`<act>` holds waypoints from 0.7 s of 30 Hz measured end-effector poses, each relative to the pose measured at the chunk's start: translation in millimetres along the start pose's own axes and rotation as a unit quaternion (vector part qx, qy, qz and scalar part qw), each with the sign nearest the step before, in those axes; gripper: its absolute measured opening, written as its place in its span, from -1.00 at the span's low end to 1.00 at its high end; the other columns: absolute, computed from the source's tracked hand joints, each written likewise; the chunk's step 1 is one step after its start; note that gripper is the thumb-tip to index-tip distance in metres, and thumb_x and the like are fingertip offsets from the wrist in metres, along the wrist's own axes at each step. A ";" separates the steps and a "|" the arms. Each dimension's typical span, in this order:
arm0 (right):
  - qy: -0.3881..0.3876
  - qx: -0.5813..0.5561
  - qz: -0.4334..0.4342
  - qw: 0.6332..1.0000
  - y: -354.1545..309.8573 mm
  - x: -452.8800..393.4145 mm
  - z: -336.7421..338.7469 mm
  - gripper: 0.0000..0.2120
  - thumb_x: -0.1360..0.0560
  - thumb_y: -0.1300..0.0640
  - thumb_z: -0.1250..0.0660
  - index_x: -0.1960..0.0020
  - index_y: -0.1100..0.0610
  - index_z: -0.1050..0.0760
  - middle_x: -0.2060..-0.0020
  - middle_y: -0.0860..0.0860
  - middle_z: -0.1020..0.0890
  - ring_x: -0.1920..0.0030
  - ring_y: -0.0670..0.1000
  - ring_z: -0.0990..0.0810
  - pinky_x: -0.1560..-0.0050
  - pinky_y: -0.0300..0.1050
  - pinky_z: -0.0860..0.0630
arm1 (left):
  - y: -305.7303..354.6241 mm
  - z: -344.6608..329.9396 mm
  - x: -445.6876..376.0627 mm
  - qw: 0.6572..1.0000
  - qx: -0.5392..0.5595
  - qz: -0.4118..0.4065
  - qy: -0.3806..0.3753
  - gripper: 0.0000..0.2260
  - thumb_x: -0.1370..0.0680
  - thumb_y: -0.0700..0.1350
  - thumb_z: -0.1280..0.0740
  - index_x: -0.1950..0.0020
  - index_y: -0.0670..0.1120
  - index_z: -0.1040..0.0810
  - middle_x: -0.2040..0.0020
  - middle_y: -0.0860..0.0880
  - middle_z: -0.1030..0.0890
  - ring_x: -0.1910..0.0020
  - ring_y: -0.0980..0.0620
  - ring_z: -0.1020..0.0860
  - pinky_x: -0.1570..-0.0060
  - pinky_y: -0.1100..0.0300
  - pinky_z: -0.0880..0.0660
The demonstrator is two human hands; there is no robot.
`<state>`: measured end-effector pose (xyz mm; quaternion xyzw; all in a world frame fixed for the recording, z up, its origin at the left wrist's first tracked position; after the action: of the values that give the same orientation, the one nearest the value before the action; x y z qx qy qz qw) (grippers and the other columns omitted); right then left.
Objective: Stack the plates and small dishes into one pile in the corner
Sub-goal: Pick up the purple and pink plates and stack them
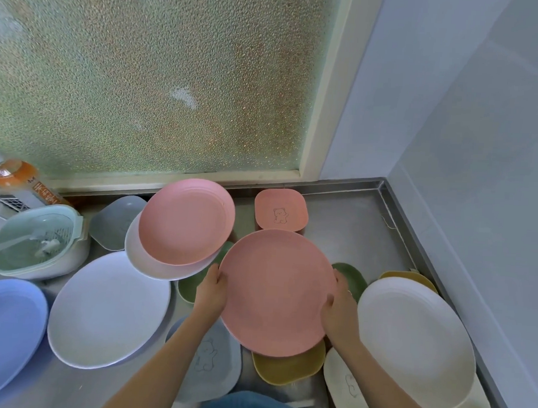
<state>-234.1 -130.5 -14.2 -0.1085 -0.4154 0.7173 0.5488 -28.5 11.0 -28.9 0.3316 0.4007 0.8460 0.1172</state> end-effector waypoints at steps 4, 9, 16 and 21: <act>0.043 -0.011 0.025 0.999 1.2 -1.6 2.8 -0.60 -0.60 0.10 -0.11 -0.43 0.02 -0.21 -0.29 0.07 -0.48 -0.22 0.15 -0.48 -0.26 0.13 -0.41 | 17.5 9.2 14.9 0.977 0.200 0.050 -0.059 -0.72 -0.48 0.22 -0.16 0.09 0.08 -0.53 0.17 0.02 -0.58 0.15 -0.02 -0.53 0.06 0.03 -0.45; 0.070 -0.161 0.015 0.984 -7.7 0.6 7.9 -0.48 -0.39 0.21 -0.10 -0.36 0.09 -0.32 -0.21 0.03 -0.49 -0.14 0.02 -0.44 -0.25 0.01 -0.37 | 37.8 12.0 35.0 0.900 0.394 0.051 -0.179 -0.65 -0.57 0.22 -0.10 0.09 0.21 -0.67 0.00 0.01 -0.69 -0.11 -0.08 -0.57 -0.20 -0.13 -0.42; 0.031 -0.224 -0.054 0.972 -2.5 -16.6 0.9 -0.45 -0.38 0.38 -0.12 -0.34 0.10 -0.37 -0.16 -0.01 -0.52 -0.17 0.05 -0.48 -0.17 0.04 -0.44 | 61.1 6.6 44.8 0.839 0.478 -0.020 -0.258 -0.45 -0.30 0.21 -0.43 -0.23 0.02 -0.54 -0.02 -0.02 -0.69 0.03 0.01 -0.66 0.12 0.03 -0.58; 0.030 -0.203 -0.067 0.976 3.9 -24.0 3.1 -0.67 -0.44 0.33 -0.17 -0.18 0.22 -0.49 0.06 0.08 -0.60 0.12 0.06 -0.53 0.23 -0.13 -0.43 | 65.2 6.4 40.0 0.841 0.435 -0.085 -0.309 -0.42 -0.37 0.05 -0.37 -0.39 0.09 -0.37 -0.22 -0.06 -0.56 -0.15 -0.07 -0.55 0.00 -0.03 -0.54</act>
<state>-229.7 -153.3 -22.2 -0.2113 -0.5418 0.5763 0.5742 -50.0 -9.0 42.0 0.5573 0.6974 0.4251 0.1497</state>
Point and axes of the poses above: each hand's wrist, its own x-axis away from the middle knuckle, its own z-axis out of the back of the hand, y = z × x, the point moved 3 cm from there along -x, towards the middle knuckle
